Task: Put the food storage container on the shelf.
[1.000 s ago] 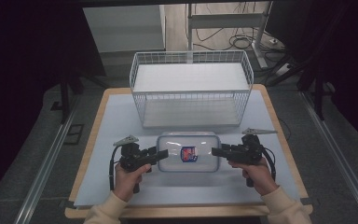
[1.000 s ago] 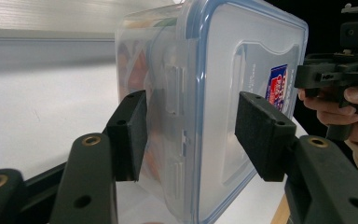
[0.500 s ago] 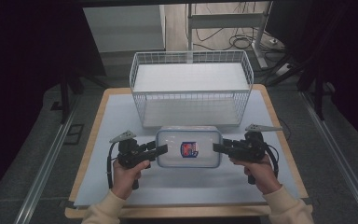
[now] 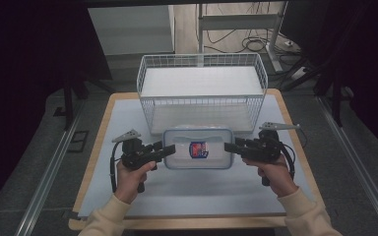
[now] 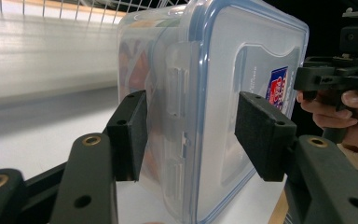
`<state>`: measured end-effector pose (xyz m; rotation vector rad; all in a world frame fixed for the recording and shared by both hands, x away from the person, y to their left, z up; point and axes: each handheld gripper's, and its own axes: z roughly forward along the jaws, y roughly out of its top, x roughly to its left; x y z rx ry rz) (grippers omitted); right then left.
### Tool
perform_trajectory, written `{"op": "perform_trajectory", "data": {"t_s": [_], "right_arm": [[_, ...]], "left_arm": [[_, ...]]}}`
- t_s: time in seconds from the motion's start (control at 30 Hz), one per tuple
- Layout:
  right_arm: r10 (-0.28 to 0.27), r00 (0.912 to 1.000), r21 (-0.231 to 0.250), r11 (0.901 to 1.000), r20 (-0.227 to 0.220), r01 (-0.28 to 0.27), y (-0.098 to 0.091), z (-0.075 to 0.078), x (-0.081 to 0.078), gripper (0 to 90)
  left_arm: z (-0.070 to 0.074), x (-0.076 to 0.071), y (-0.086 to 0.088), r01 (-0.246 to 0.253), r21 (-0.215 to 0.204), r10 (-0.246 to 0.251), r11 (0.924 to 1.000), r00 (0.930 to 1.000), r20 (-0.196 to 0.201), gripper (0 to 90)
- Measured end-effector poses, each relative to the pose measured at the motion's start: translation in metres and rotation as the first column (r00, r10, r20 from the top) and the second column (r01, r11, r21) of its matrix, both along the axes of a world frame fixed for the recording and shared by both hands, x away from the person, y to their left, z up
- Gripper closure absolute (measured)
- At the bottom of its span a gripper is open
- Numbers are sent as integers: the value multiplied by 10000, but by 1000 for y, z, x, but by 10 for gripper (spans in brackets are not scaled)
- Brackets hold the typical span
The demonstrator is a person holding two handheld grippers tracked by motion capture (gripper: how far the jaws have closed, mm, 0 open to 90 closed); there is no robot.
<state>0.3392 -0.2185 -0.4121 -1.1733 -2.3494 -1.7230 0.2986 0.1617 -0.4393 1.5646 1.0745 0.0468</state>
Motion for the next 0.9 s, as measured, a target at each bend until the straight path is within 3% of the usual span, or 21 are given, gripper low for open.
{"op": "perform_trajectory", "data": {"t_s": [0.5, 0.7, 0.9], "right_arm": [[-15, 9978, 9, 10000, 664, 14, 3, 46, 9, 517], [9, 9965, 134, 9999, 834, -20, 4, 64, 23, 517], [-24, 9963, 335, 9994, 856, -5, 5, 80, 45, 516]], "left_arm": [[42, 14, 3, 15, -145, -7, 9999, 9986, 536, 453], [62, 31, 8, 131, -262, -113, 9996, 9977, 662, 464], [82, 46, 8, 23, -68, -17, 10000, 9967, 812, 465]]}}
